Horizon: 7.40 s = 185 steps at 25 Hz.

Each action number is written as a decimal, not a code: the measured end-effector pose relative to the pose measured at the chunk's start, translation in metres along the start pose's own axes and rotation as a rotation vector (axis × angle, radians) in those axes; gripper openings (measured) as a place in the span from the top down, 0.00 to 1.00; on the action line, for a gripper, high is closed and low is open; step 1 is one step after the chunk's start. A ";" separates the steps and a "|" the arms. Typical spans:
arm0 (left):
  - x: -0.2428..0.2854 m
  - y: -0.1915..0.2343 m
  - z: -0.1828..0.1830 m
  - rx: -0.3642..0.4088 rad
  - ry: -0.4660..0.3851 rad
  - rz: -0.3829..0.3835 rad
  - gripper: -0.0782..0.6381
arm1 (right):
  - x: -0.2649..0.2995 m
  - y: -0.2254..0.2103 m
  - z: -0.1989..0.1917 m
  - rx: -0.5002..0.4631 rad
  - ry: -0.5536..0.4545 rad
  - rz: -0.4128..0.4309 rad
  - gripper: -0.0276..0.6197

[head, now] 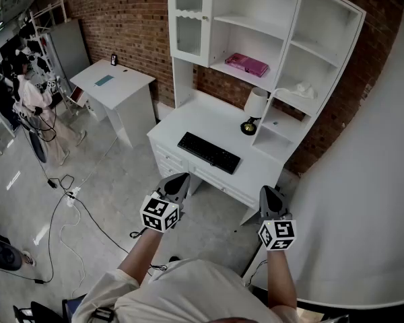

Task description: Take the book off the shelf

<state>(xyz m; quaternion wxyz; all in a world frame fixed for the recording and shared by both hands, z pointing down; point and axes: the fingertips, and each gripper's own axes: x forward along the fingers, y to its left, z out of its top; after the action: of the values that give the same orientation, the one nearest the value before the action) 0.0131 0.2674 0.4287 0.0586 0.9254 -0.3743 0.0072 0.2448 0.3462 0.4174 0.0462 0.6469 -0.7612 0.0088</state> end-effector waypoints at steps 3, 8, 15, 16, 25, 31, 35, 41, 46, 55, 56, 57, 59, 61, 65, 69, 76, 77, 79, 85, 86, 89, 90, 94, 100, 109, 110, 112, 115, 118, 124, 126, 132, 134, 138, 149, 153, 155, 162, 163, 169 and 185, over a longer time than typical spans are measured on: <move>0.000 0.007 -0.002 0.000 -0.001 -0.002 0.90 | 0.005 0.005 0.000 -0.006 -0.005 -0.002 0.95; -0.003 0.013 -0.004 -0.002 -0.002 -0.007 0.90 | 0.008 0.011 0.001 -0.012 -0.007 -0.003 0.95; -0.002 0.016 -0.002 -0.004 -0.001 -0.010 0.90 | 0.012 0.012 0.004 0.006 -0.014 -0.007 0.95; -0.002 0.016 -0.001 -0.004 -0.002 -0.011 0.90 | 0.012 0.011 0.004 0.008 -0.014 -0.008 0.95; -0.005 0.022 -0.004 -0.013 0.006 -0.008 0.90 | 0.013 0.012 0.010 0.019 -0.034 -0.026 0.87; -0.011 0.030 -0.007 -0.022 0.013 -0.009 0.90 | 0.017 0.018 0.010 0.017 -0.017 -0.041 0.67; -0.016 0.039 -0.011 -0.026 0.019 -0.011 0.90 | 0.021 0.025 0.007 0.014 -0.006 -0.054 0.67; -0.025 0.053 -0.011 -0.031 0.022 -0.019 0.90 | 0.027 0.040 0.004 0.014 0.012 -0.070 0.67; -0.034 0.066 -0.014 -0.033 0.030 -0.036 0.90 | 0.029 0.055 0.004 0.018 0.017 -0.088 0.67; -0.060 0.100 -0.023 -0.037 0.048 -0.065 0.90 | 0.035 0.094 -0.001 0.024 0.027 -0.128 0.67; -0.062 0.103 -0.024 -0.037 0.049 -0.068 0.90 | 0.035 0.099 -0.002 0.022 0.028 -0.129 0.67; -0.063 0.105 -0.024 -0.037 0.050 -0.072 0.90 | 0.035 0.102 -0.003 0.021 0.028 -0.131 0.67; -0.066 0.110 -0.025 -0.037 0.051 -0.079 0.90 | 0.036 0.108 -0.003 0.019 0.028 -0.136 0.67; -0.066 0.113 -0.026 -0.042 0.052 -0.084 0.90 | 0.037 0.110 -0.003 0.019 0.030 -0.144 0.67; -0.058 0.118 -0.026 -0.051 0.050 -0.088 0.90 | 0.043 0.106 -0.001 0.012 0.030 -0.151 0.67; -0.042 0.121 -0.024 -0.056 0.047 -0.090 0.90 | 0.056 0.095 0.000 0.010 0.030 -0.150 0.67; 0.004 0.132 -0.019 -0.058 0.049 -0.067 0.90 | 0.098 0.062 -0.003 0.013 0.040 -0.124 0.67; 0.012 0.133 -0.018 -0.057 0.050 -0.063 0.90 | 0.105 0.056 -0.003 0.014 0.040 -0.120 0.67; 0.030 0.136 -0.016 -0.056 0.049 -0.055 0.90 | 0.119 0.042 -0.002 0.015 0.040 -0.113 0.67; 0.083 0.139 -0.011 -0.052 0.048 -0.043 0.90 | 0.158 -0.003 0.001 0.009 0.039 -0.091 0.67; 0.092 0.139 -0.011 -0.053 0.048 -0.041 0.90 | 0.164 -0.011 0.001 0.009 0.039 -0.088 0.67; 0.117 0.138 -0.010 -0.054 0.050 -0.029 0.90 | 0.179 -0.034 0.001 0.012 0.038 -0.076 0.67; 0.124 0.137 -0.009 -0.054 0.050 -0.025 0.90 | 0.183 -0.042 0.000 0.014 0.038 -0.071 0.67; 0.155 0.132 -0.006 -0.047 0.047 -0.011 0.90 | 0.200 -0.073 -0.004 0.024 0.039 -0.059 0.67; 0.188 0.130 -0.007 -0.043 0.054 0.010 0.90 | 0.220 -0.104 -0.010 0.033 0.046 -0.038 0.67; 0.217 0.145 -0.012 -0.057 0.075 0.026 0.90 | 0.256 -0.122 -0.013 0.018 0.066 -0.012 0.67; 0.221 0.149 -0.012 -0.059 0.075 0.026 0.90 | 0.261 -0.122 -0.013 0.018 0.069 -0.012 0.67; 0.228 0.158 -0.011 -0.062 0.074 0.022 0.90 | 0.272 -0.122 -0.013 0.017 0.073 -0.014 0.67; 0.243 0.175 -0.010 -0.056 0.073 0.007 0.90 | 0.291 -0.120 -0.011 0.005 0.072 -0.025 0.67; 0.261 0.196 -0.010 -0.041 0.081 -0.008 0.90 | 0.313 -0.119 -0.006 -0.001 0.071 -0.047 0.67; 0.299 0.234 0.000 -0.042 0.085 -0.072 0.90 | 0.359 -0.123 0.006 0.002 0.068 -0.105 0.67; 0.310 0.246 0.002 -0.043 0.088 -0.093 0.90 | 0.373 -0.124 0.008 -0.004 0.070 -0.122 0.67; 0.340 0.275 0.009 -0.048 0.093 -0.163 0.90 | 0.411 -0.126 0.023 -0.053 0.071 -0.143 0.67; 0.348 0.284 0.010 -0.050 0.096 -0.184 0.90 | 0.424 -0.126 0.029 -0.077 0.073 -0.156 0.67; 0.361 0.300 0.010 -0.049 0.104 -0.229 0.90 | 0.447 -0.131 0.044 -0.111 0.074 -0.189 0.67; 0.385 0.322 0.015 -0.054 0.101 -0.317 0.90 | 0.516 -0.139 0.079 -0.315 0.130 -0.179 0.67; 0.389 0.329 0.011 -0.072 0.103 -0.303 0.90 | 0.544 -0.149 0.089 -0.406 0.170 -0.155 0.67; 0.391 0.330 0.011 -0.077 0.102 -0.293 0.90 | 0.558 -0.158 0.093 -0.432 0.188 -0.141 0.67; 0.402 0.332 0.018 -0.094 0.082 -0.228 0.90 | 0.618 -0.187 0.092 -0.541 0.263 -0.069 0.67; 0.403 0.332 0.019 -0.096 0.078 -0.216 0.90 | 0.627 -0.191 0.090 -0.560 0.276 -0.060 0.67; 0.409 0.344 0.015 -0.125 0.079 -0.129 0.90 | 0.680 -0.217 0.078 -0.635 0.363 0.001 0.67; 0.385 0.377 0.001 -0.160 0.088 0.049 0.90 | 0.734 -0.259 0.031 -0.722 0.642 0.152 0.67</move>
<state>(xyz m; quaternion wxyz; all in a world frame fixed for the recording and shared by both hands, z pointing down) 0.0289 -0.2678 0.4885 0.1487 0.9072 -0.3930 0.0194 0.3816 -0.4208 0.4349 0.4992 0.4969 -0.7079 -0.0534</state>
